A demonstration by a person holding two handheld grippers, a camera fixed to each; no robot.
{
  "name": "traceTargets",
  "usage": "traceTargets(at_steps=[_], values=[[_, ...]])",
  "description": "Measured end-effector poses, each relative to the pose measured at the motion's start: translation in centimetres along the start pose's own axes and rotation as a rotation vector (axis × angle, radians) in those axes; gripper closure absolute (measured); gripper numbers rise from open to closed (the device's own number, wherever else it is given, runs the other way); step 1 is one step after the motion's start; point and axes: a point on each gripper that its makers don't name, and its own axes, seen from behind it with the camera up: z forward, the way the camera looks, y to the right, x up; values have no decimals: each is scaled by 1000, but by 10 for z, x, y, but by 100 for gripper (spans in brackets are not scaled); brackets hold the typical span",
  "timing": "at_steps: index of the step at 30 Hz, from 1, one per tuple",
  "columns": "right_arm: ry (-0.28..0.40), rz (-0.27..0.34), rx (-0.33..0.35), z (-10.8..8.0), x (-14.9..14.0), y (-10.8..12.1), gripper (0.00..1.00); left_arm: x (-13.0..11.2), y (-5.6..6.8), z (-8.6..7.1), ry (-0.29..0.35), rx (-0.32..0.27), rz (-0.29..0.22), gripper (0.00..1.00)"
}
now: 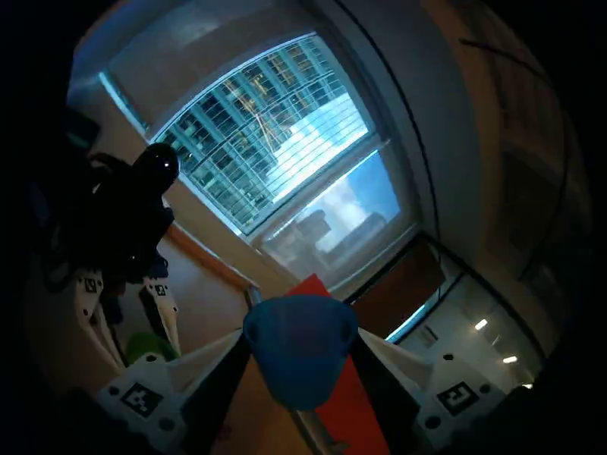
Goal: Pour water
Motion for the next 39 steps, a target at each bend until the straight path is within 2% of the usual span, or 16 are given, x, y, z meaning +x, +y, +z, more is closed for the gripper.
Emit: traceTargets(at_steps=[9, 15, 18, 24, 30, 39], values=[[30, 342, 54, -4, 16, -10, 11, 2, 1, 0, -1, 0, 10, 13], [36, 521, 88, -5, 25, -18, 11, 3, 1, 1, -2, 3, 14, 13], [41, 577, 98, -7, 27, -19, 11, 3, 1, 1, -4, 4, 17, 13], [15, 642, 101, -8, 25, -27, 11, 3, 1, 1, -8, 8, 22, 13], [20, 718, 114, -9, 27, -26, 11, 4, 0, 0, -8, 13, 25, 13], [7, 728, 101, -17, 19, -24, 11, 2, -3, -3, -16, 24, 34, 13]])
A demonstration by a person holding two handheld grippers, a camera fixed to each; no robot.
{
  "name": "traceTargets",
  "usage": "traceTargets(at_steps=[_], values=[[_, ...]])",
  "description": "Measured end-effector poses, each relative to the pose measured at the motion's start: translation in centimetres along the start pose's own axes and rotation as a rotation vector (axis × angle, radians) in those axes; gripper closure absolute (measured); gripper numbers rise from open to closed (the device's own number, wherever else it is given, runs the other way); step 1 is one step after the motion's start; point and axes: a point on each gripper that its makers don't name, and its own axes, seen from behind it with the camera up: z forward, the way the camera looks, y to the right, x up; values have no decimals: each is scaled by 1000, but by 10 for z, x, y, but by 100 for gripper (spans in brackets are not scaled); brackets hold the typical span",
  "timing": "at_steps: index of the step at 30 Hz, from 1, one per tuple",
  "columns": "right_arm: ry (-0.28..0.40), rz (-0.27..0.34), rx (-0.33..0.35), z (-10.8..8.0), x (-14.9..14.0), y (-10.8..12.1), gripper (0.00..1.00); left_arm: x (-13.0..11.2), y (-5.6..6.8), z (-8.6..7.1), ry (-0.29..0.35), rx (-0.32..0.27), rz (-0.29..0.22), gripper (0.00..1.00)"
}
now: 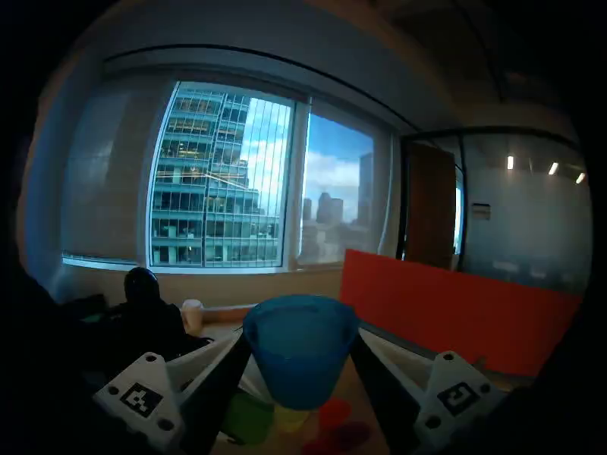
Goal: Pour water
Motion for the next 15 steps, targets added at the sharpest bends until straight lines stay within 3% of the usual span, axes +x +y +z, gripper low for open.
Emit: traceTargets(at_steps=[15], values=[[7, 2, -67, -36, -7, 29, 11, -5, -6, -8, -22, 13, 10, 13]])
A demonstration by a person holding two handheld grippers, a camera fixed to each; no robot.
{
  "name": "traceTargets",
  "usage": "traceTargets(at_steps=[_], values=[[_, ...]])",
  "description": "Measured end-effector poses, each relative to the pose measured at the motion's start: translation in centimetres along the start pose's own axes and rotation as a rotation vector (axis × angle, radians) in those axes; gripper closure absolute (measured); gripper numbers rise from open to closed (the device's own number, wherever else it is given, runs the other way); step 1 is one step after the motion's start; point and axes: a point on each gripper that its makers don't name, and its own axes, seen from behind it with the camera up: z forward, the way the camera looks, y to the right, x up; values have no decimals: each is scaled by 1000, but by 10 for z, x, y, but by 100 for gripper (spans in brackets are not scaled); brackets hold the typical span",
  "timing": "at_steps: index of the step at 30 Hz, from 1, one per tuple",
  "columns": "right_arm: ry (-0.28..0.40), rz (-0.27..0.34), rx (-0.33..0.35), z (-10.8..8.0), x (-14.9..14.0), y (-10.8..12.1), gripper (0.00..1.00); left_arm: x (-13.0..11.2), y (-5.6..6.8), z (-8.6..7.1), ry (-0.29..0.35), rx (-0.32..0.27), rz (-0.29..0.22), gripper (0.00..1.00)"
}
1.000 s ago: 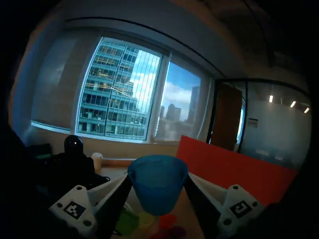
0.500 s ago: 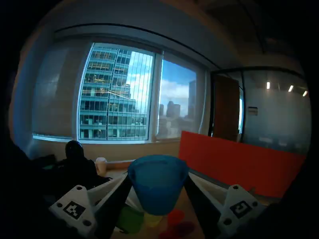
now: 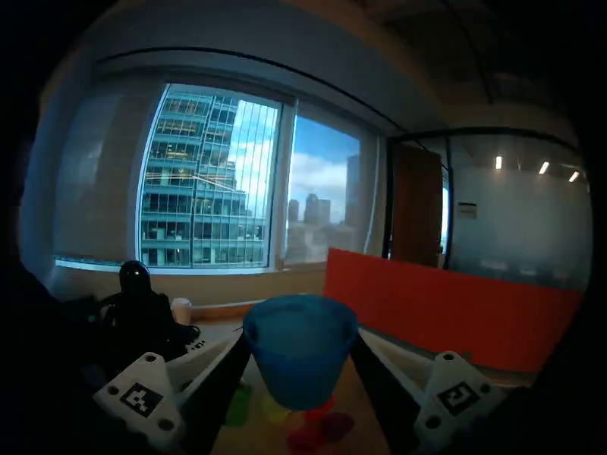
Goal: Pour water
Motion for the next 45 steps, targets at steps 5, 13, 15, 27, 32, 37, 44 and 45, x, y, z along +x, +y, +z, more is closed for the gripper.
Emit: traceTargets(at_steps=[5, 13, 15, 27, 32, 37, 44, 45], values=[[7, 9, -22, -12, -1, 10, 11, -1, -2, -2, -7, 5, 5, 13], [8, 16, -54, -28, -4, 23, 11, -1, -2, -1, -16, 3, 7, 13], [6, 18, -55, -30, -6, 24, 11, -2, -1, 0, -20, 3, 7, 13], [-39, 19, -36, -35, -30, 22, 10, -11, 3, 3, -50, -15, 6, 13], [-64, 18, -31, -36, -47, 23, 10, -20, 5, 4, -72, -22, 6, 13], [-98, 24, -23, -38, -65, 23, 10, -29, 7, 4, -95, -30, 9, 13], [-158, 18, -7, -43, -94, 19, 10, -41, 8, 3, -124, -37, 3, 13], [-168, 16, -5, -43, -99, 18, 10, -44, 8, 3, -131, -38, 2, 13]])
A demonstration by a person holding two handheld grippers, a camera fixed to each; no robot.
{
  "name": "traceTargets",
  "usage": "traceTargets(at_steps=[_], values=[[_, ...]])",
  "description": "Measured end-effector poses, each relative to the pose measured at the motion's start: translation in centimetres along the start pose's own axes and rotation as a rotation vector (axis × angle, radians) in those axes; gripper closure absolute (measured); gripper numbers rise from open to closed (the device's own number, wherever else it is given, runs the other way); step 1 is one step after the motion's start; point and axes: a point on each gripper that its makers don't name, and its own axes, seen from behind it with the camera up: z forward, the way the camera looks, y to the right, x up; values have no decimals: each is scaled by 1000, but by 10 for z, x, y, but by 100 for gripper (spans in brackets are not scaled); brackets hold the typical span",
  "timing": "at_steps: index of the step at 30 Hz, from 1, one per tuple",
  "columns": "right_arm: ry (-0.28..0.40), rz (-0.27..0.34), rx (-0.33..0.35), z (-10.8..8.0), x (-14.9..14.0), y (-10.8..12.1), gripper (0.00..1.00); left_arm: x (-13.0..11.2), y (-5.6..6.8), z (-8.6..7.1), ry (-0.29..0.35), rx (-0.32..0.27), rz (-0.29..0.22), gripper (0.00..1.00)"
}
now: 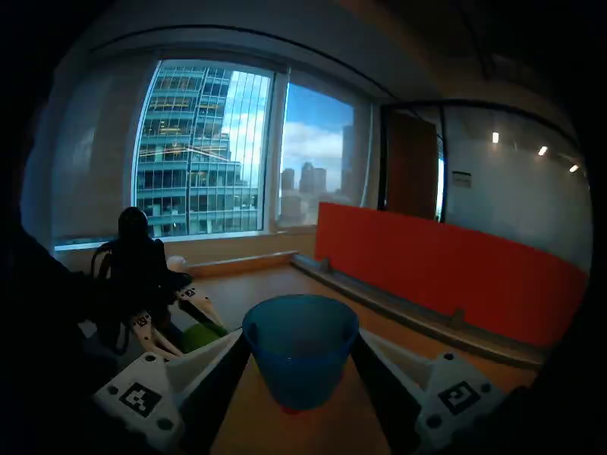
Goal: Pour water
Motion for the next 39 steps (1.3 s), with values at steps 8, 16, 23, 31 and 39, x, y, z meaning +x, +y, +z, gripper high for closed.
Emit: traceTargets(at_steps=[8, 16, 23, 31, 39], values=[[-63, -3, 10, 0, -30, 0, 9, -18, 3, 3, -56, -12, 10, 13], [-111, -7, 26, -1, -52, -1, 10, -34, 5, 9, -109, -28, 17, 13], [-158, -5, 35, -1, -76, 0, 9, -50, 5, 14, -160, -40, 19, 12], [-212, 6, 48, 1, -105, -1, 9, -70, 5, 17, -218, -56, 23, 12], [-260, 5, 70, 5, -131, -7, 9, -88, 4, 21, -274, -69, 25, 12]])
